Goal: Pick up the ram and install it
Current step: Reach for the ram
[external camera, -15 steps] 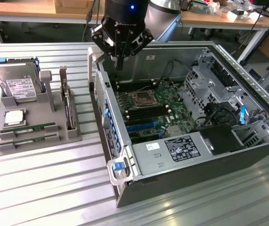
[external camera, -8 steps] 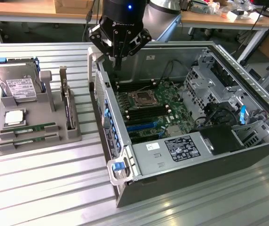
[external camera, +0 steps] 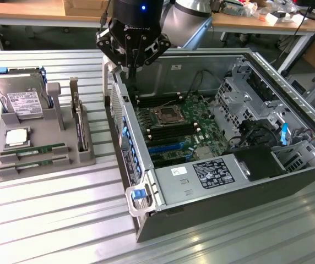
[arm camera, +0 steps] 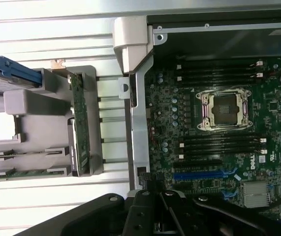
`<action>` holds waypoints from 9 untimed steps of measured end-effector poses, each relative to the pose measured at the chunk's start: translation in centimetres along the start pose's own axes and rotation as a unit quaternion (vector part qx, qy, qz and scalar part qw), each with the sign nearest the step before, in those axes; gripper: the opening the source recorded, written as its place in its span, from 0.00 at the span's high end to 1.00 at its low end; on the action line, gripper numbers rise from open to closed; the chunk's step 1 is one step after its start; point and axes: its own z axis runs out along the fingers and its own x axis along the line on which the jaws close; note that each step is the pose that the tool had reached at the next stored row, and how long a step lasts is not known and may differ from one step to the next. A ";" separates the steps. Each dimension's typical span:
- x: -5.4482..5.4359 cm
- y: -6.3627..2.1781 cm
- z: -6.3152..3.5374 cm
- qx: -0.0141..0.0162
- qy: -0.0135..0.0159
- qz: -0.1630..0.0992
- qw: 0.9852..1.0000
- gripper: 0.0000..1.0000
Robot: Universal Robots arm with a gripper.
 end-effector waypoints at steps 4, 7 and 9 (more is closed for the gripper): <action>0.5 -0.03 -0.01 0.000 0.000 0.000 1.000 0.89; 0.8 -0.05 -0.02 0.000 0.000 0.000 1.000 0.89; 1.1 -0.06 -0.03 0.000 0.000 0.000 1.000 0.89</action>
